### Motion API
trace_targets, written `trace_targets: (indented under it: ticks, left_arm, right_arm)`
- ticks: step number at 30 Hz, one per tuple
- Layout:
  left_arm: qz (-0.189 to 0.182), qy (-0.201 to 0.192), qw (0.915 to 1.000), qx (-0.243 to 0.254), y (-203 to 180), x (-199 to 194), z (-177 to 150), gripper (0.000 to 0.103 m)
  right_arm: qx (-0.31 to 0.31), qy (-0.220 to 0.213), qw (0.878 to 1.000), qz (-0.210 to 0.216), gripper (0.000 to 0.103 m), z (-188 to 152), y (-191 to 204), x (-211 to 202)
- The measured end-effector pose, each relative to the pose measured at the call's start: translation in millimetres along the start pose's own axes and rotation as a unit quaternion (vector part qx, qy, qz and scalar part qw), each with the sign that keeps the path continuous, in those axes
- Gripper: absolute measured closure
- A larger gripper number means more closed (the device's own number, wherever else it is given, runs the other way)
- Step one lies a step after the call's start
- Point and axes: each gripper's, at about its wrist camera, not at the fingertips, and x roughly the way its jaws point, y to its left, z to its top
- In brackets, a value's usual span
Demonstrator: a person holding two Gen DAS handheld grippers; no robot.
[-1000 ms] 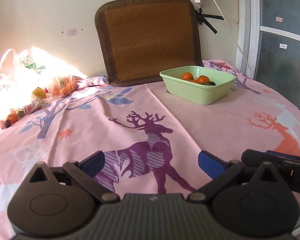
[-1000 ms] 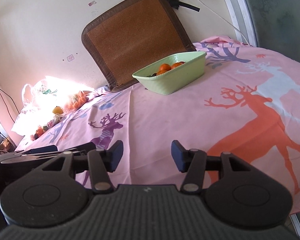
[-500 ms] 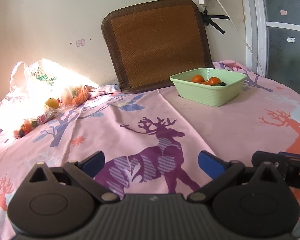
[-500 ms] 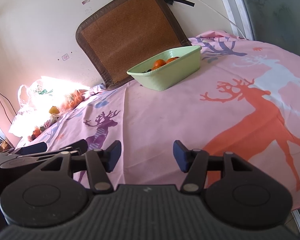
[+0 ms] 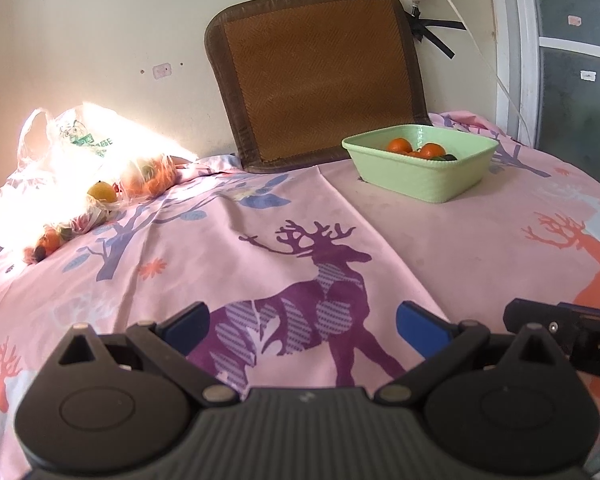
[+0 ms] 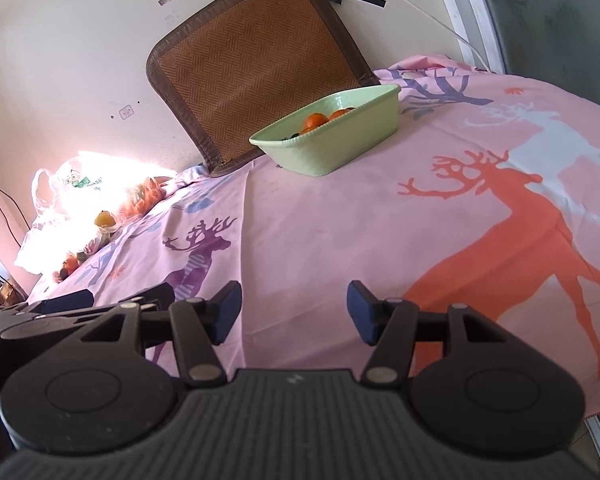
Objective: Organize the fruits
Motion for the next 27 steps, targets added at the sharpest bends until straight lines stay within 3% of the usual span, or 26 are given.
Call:
trace_targets:
  ticks: [27]
  left_arm:
    - [-0.022,0.015,0.9996,0.010,-6.4,7.1,0.7,0.000]
  right_arm:
    - [-0.010,-0.024,0.999,-0.020,0.042,0.4,-2.3,2.7]
